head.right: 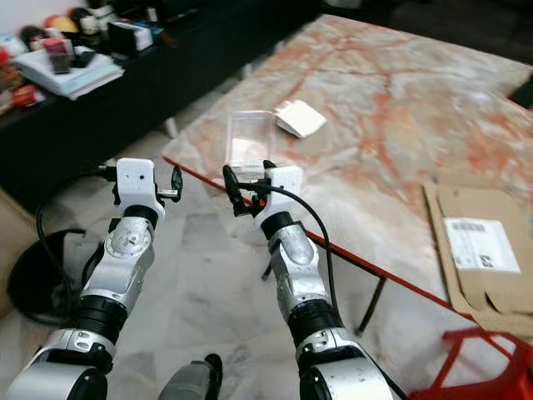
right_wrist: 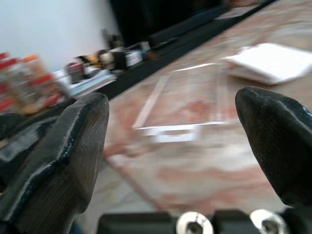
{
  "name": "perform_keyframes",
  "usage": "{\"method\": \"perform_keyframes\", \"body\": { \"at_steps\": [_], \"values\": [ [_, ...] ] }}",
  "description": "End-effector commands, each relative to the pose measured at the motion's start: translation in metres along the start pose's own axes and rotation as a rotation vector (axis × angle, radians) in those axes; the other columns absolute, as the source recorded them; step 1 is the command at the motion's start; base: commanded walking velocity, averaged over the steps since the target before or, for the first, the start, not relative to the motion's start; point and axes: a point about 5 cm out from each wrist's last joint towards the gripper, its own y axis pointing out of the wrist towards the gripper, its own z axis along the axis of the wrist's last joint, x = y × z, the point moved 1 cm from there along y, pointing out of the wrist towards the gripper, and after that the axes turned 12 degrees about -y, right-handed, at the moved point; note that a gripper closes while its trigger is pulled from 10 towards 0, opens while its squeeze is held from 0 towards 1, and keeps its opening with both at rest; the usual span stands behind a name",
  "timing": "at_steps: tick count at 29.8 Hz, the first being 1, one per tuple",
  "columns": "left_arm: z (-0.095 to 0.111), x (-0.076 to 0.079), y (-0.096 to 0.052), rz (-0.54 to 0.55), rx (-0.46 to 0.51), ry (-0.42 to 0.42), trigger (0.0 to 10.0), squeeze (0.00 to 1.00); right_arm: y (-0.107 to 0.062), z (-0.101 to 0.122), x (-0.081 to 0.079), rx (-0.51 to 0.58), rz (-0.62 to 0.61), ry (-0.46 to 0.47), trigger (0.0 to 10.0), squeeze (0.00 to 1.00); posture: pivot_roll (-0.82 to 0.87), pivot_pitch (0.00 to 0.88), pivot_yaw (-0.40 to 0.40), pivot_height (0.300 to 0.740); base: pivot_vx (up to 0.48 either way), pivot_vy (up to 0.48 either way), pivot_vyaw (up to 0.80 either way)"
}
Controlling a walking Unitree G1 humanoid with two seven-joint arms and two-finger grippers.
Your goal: Picking trash to rubbish bin
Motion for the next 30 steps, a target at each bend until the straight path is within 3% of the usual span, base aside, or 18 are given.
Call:
{"method": "perform_keyframes", "body": {
  "at_steps": [1, 25, 29, 30],
  "values": [
    [0.0082, -0.0039, 0.0020, 0.012, 0.041, -0.002, 10.0, 0.00, 0.0014, 0.0033, -0.0030, 0.017, 0.004, 0.003, 10.0, 0.00, 0.13, 0.169, -0.016, 0.740, 0.401, 0.000, 0.00],
    [0.0137, -0.0041, 0.0017, 0.009, 0.073, 0.010, 10.0, 0.00, 0.0022, 0.0049, -0.0064, 0.025, 0.027, -0.022, 10.0, 0.00, 0.13, 0.167, -0.017, 0.740, 0.404, 0.000, 0.09],
    [0.0146, -0.0042, 0.0018, 0.008, 0.078, 0.013, 10.0, 0.00, 0.0023, 0.0053, -0.0084, 0.030, 0.039, -0.026, 10.0, 0.00, 0.13, 0.166, -0.018, 0.740, 0.405, 0.000, 0.80],
    [0.0147, -0.0043, 0.0017, 0.009, 0.079, 0.013, 10.0, 0.00, 0.0024, 0.0047, -0.0084, 0.028, 0.034, 0.008, 10.0, 0.00, 0.13, 0.166, -0.018, 0.740, 0.405, 0.000, 0.00]
  ]
}}
